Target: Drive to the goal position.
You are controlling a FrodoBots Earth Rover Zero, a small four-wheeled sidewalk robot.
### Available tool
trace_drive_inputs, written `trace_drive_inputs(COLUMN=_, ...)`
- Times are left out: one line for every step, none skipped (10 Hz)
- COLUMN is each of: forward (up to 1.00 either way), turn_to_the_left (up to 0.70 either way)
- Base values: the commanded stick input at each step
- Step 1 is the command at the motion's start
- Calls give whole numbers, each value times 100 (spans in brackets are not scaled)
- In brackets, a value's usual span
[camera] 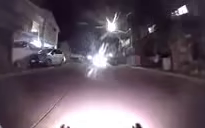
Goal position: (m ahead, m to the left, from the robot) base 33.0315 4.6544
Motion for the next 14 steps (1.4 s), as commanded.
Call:
trace_drive_inputs(forward=85, turn_to_the_left=0)
trace_drive_inputs(forward=85, turn_to_the_left=0)
trace_drive_inputs(forward=85, turn_to_the_left=0)
trace_drive_inputs(forward=85, turn_to_the_left=0)
trace_drive_inputs(forward=85, turn_to_the_left=0)
trace_drive_inputs(forward=85, turn_to_the_left=0)
trace_drive_inputs(forward=85, turn_to_the_left=0)
trace_drive_inputs(forward=85, turn_to_the_left=0)
trace_drive_inputs(forward=85, turn_to_the_left=0)
trace_drive_inputs(forward=85, turn_to_the_left=0)
trace_drive_inputs(forward=85, turn_to_the_left=0)
trace_drive_inputs(forward=85, turn_to_the_left=0)
trace_drive_inputs(forward=85, turn_to_the_left=0)
trace_drive_inputs(forward=85, turn_to_the_left=0)
